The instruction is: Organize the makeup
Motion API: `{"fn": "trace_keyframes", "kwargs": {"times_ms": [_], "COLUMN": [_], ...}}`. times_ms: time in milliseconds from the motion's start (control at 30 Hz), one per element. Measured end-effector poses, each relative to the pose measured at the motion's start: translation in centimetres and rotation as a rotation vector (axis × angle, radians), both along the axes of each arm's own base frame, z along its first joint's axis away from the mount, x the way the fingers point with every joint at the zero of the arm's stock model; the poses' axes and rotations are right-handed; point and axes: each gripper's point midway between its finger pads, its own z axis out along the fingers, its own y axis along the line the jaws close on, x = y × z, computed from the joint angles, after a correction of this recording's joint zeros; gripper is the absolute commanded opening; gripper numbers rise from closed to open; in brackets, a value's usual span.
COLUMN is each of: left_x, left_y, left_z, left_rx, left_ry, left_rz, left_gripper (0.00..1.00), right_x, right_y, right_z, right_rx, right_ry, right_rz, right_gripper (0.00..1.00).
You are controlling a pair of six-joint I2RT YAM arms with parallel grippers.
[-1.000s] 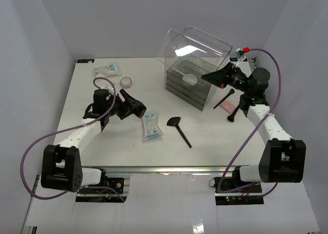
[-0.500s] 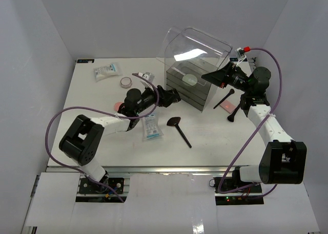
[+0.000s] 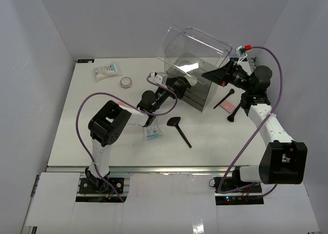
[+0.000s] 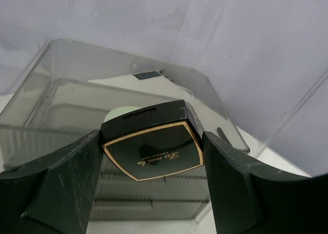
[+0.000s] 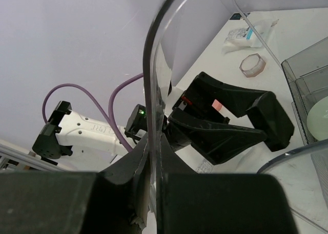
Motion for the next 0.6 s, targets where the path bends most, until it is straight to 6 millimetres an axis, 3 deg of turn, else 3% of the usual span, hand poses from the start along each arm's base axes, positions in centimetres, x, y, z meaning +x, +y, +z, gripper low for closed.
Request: {"fn": "trace_keyframes", "kwargs": {"times_ms": [367,600], "left_x": [2.6,3.9], "left_y": [-1.5,-1.4], "left_z": [4.3,5.1], "left_rx": [-0.083,-0.095], "left_ry": [-0.115,-0.149], "left_rz": [0.066,0.118], "left_gripper": [0.19,0.40], "right_x": [-0.1,-0.1], "right_y": [0.0,0.0], "right_z": [0.2,0.3], "right_rx": [0.012,0.015], "right_ry": [0.013,0.016], "right_rz": [0.004,0.004], "right_gripper": [0.08,0.08]}}
